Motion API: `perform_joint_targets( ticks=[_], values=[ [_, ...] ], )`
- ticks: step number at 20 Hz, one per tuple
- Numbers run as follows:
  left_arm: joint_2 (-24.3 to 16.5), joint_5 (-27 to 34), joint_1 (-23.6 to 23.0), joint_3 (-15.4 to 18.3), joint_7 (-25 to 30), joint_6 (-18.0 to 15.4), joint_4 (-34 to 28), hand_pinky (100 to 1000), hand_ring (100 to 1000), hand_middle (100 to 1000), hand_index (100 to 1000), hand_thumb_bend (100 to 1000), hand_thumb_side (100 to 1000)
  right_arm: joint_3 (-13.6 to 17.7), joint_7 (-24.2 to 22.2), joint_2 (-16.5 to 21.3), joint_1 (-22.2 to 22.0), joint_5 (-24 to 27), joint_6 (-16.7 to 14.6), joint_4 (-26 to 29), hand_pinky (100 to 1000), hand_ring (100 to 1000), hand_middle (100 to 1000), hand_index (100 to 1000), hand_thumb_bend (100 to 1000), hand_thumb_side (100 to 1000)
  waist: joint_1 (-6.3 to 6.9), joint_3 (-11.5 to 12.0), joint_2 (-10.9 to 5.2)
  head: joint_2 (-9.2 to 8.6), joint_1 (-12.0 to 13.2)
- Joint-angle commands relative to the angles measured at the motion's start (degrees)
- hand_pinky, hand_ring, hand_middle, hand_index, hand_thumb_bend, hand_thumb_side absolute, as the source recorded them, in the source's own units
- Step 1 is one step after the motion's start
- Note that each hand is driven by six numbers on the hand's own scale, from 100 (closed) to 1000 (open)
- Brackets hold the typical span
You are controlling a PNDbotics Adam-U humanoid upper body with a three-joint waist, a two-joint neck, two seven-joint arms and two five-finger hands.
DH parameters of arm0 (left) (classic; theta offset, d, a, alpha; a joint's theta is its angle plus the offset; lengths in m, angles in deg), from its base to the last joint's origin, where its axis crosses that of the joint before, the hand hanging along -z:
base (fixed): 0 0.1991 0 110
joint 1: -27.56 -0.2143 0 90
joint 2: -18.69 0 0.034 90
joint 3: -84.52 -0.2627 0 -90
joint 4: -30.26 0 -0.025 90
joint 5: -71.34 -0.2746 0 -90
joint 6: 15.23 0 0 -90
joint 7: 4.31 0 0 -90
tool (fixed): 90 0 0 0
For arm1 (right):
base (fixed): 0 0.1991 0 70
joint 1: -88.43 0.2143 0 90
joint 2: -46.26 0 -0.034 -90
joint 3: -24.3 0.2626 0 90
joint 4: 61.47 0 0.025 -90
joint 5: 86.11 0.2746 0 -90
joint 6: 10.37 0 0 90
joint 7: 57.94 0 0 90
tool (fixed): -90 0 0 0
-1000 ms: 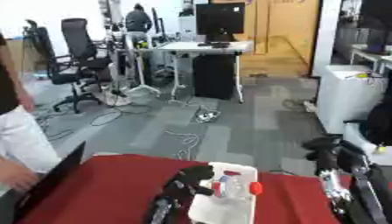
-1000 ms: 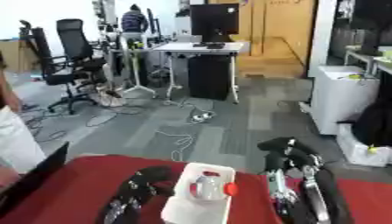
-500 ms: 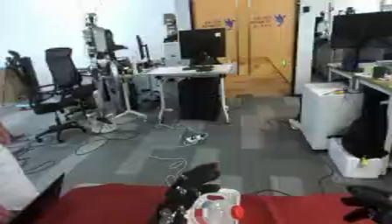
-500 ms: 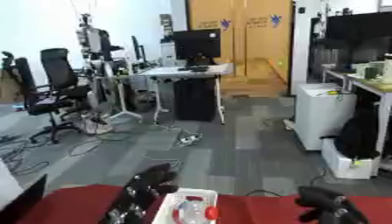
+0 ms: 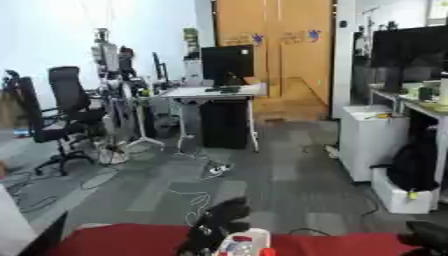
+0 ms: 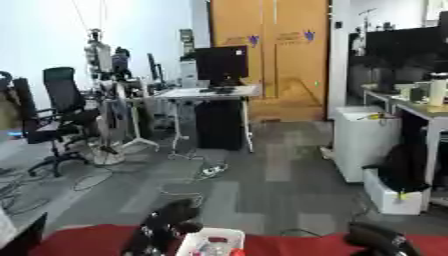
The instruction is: Pick up objects on the table and place them in the box.
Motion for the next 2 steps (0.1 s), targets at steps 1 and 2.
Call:
perform_joint_targets(
  ticks=[1, 2],
  values=[
    [-0.2, -0.4, 0.7, 0.3, 0.0, -0.2, -1.3, 730, 828, 816, 852, 491, 753, 0.2, 0.0, -0.6, 0.5, -0.4, 0.1, 1.2, 480, 624, 693, 745, 100, 987, -0.23, 0.1, -1.1, -1.21, -0.9],
    [-0.2, -0.4, 0.7, 0.3, 0.0, -0.2, -1.3, 730, 827, 815, 851, 491, 752, 0.2, 0.0, -0.6, 0.6, -0.5, 0.1, 1.2, 479, 622, 692, 744, 100, 985, -0.26, 0.1, -1.13, -1.33, -1.0]
  ],
)
